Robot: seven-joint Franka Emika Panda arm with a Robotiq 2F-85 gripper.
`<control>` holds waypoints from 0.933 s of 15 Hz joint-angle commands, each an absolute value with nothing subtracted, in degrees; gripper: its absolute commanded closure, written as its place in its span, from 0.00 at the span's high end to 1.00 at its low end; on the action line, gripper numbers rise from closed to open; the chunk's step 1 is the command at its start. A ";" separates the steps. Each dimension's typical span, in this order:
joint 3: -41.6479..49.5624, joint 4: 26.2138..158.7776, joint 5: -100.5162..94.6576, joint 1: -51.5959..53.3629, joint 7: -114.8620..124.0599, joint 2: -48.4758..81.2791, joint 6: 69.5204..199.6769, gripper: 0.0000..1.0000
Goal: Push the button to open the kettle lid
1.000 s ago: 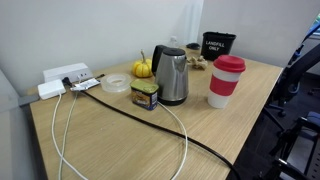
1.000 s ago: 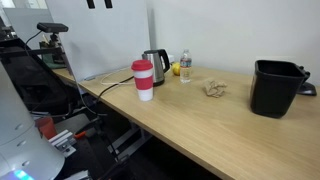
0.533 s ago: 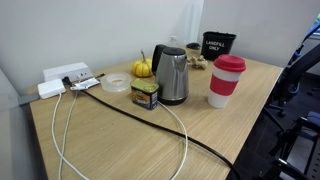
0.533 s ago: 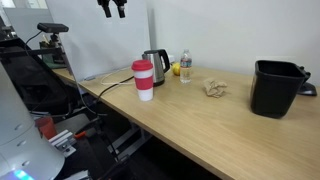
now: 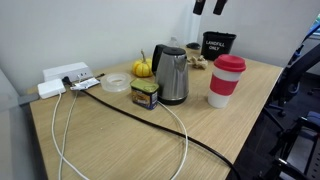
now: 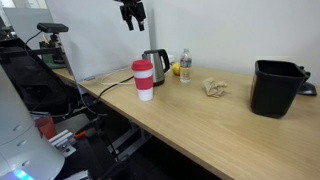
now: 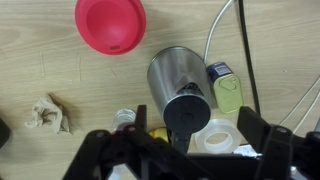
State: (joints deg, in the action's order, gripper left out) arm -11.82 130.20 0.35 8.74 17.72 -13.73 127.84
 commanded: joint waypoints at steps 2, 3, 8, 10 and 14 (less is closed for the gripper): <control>-13.27 125.70 -7.42 7.49 24.94 -7.48 129.76 0.53; -13.23 125.01 -9.44 7.70 26.65 -6.41 129.86 0.47; -13.40 121.93 -12.23 9.67 30.93 -1.69 130.43 0.12; -13.49 120.90 -12.70 10.40 32.25 -0.04 131.41 0.01; -12.82 119.42 -15.54 11.54 34.68 2.98 134.47 0.00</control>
State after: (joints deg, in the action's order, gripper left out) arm -13.39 120.93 -13.24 10.94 32.84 0.74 132.69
